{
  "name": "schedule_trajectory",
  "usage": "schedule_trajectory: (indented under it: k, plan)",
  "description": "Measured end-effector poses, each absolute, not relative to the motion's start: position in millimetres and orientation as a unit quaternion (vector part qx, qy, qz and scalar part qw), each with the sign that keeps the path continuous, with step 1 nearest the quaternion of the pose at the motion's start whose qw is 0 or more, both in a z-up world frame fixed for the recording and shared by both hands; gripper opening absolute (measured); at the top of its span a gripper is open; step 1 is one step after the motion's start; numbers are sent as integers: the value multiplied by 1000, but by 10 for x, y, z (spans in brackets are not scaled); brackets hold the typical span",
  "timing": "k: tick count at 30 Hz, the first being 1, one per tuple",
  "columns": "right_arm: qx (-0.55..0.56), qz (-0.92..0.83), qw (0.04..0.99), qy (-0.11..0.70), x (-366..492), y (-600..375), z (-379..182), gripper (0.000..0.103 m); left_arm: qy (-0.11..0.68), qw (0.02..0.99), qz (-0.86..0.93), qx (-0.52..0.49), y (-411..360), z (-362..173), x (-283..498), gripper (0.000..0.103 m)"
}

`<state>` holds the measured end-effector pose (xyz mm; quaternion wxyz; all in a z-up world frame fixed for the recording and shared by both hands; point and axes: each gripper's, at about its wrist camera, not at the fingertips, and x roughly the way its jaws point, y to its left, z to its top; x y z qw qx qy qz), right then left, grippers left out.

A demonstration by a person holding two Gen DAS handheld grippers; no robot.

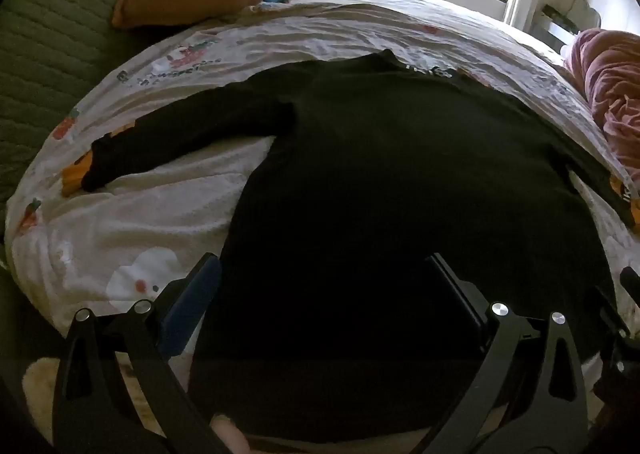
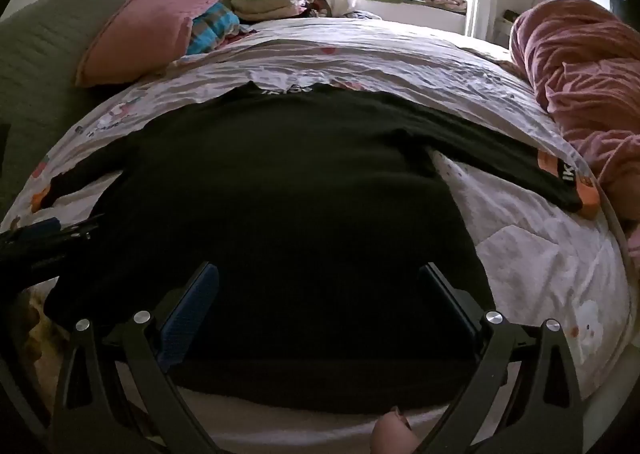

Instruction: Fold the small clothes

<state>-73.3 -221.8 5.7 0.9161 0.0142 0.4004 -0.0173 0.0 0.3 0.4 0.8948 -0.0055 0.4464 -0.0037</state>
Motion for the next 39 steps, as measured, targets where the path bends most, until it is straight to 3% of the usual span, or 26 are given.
schedule_trajectory:
  k: [39]
  plan:
    - [12, -9, 919, 393, -748, -2156, 105, 99, 437, 899, -5, -1, 39, 46, 3, 95]
